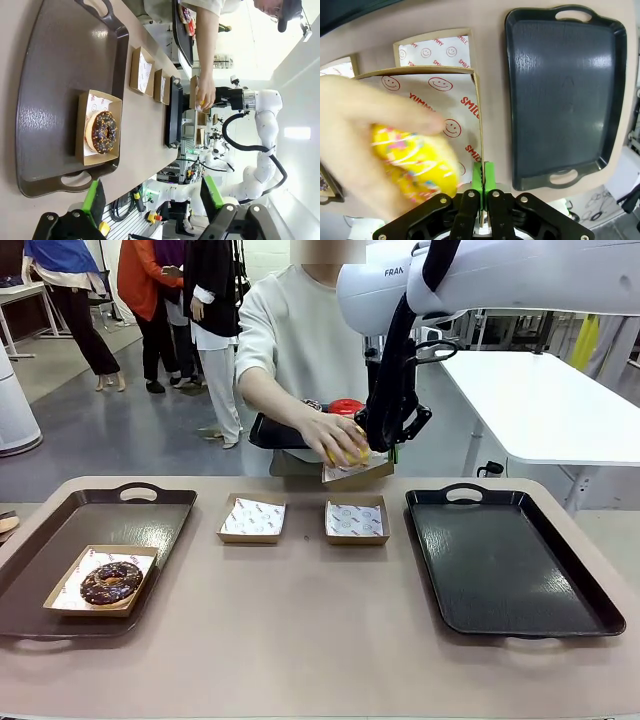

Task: Individually package the donuts and arrange them on the tray.
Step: Place the picked Paper togo box on the Handle tray while simultaneously picking up another Paper togo box from the table with the other hand.

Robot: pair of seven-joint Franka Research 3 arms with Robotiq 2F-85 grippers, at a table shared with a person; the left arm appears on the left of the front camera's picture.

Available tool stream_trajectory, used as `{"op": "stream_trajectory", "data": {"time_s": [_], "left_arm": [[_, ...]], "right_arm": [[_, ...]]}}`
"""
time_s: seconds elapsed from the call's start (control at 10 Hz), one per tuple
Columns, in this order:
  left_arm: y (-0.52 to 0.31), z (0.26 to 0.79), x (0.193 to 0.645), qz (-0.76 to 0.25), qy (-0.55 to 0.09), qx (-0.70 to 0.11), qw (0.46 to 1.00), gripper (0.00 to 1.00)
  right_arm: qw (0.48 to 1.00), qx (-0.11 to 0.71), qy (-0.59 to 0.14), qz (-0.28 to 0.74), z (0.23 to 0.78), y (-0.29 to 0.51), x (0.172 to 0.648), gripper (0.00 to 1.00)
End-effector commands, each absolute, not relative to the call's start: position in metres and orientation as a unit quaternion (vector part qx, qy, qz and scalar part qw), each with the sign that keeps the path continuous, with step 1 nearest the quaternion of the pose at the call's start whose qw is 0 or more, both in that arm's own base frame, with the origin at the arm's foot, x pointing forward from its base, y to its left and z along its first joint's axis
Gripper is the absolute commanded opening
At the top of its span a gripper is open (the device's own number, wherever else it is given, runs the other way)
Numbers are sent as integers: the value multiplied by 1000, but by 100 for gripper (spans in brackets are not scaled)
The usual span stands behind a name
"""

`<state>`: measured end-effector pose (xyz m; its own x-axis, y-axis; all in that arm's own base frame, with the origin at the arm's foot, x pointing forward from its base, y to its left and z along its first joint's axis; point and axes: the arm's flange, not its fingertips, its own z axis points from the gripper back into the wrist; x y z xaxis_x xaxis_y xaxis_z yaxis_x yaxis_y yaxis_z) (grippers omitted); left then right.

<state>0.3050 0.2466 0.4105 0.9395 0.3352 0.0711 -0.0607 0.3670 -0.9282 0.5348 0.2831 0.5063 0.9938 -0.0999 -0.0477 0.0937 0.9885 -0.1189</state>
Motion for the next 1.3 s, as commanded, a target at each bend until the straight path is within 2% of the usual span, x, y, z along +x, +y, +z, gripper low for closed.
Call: {"op": "stream_trajectory", "data": {"time_s": [0.0,1.2], "left_arm": [[245,412,302,119,-135,-553,813,100],[245,412,302,119,-135,-553,813,100]], "right_arm": [[997,-58,27,-49,504,279,530,0],[997,-58,27,-49,504,279,530,0]]}}
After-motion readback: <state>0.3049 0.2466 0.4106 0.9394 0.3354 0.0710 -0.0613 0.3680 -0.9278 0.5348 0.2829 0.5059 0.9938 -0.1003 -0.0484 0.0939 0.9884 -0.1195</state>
